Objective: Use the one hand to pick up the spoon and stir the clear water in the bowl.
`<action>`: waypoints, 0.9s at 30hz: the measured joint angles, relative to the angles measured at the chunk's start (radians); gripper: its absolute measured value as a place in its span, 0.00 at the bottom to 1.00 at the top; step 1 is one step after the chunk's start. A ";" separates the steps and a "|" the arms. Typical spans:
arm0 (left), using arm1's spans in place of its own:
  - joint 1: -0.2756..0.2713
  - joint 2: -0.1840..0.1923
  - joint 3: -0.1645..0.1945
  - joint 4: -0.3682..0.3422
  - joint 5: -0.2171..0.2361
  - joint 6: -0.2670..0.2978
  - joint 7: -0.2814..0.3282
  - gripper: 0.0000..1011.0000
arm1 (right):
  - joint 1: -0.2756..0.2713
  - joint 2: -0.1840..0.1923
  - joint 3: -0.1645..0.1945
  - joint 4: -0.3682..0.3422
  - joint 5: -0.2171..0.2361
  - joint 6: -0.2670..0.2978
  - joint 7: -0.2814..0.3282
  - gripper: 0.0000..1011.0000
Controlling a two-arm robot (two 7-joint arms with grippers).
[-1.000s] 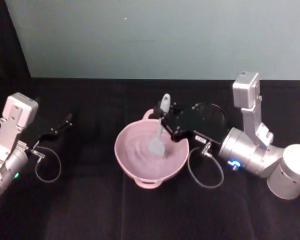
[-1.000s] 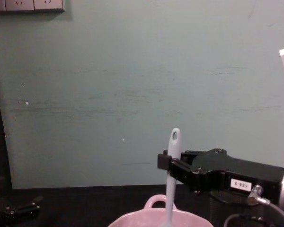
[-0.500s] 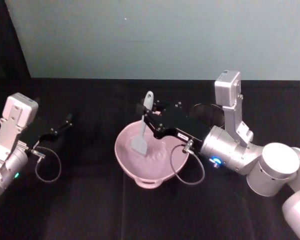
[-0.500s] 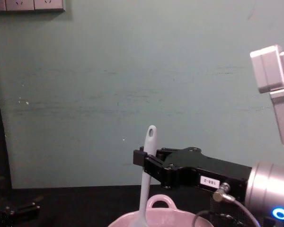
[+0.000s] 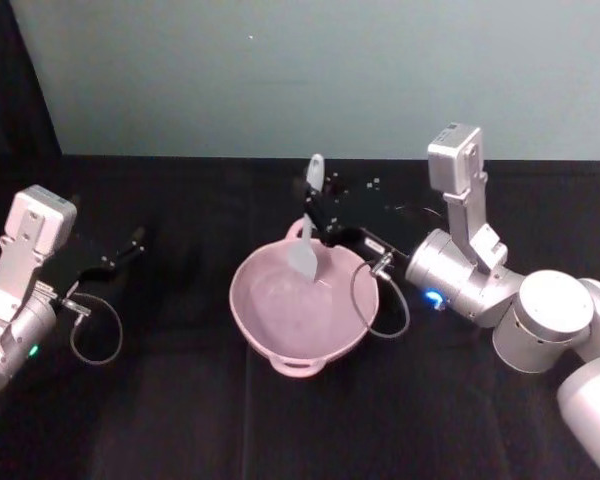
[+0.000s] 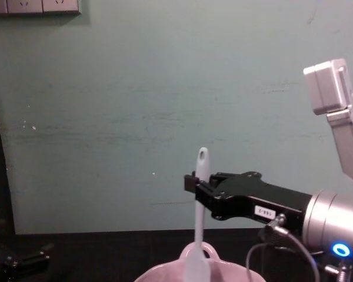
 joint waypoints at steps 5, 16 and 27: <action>0.000 0.000 0.000 0.000 0.000 0.000 0.000 1.00 | -0.012 0.018 0.024 -0.024 -0.017 0.010 -0.014 0.11; 0.000 0.000 0.000 0.000 0.000 0.000 0.000 1.00 | -0.087 0.089 0.054 -0.137 -0.028 0.057 -0.005 0.11; 0.000 0.000 0.000 0.000 0.000 0.000 0.000 1.00 | -0.143 0.104 0.026 -0.229 0.020 0.089 0.047 0.11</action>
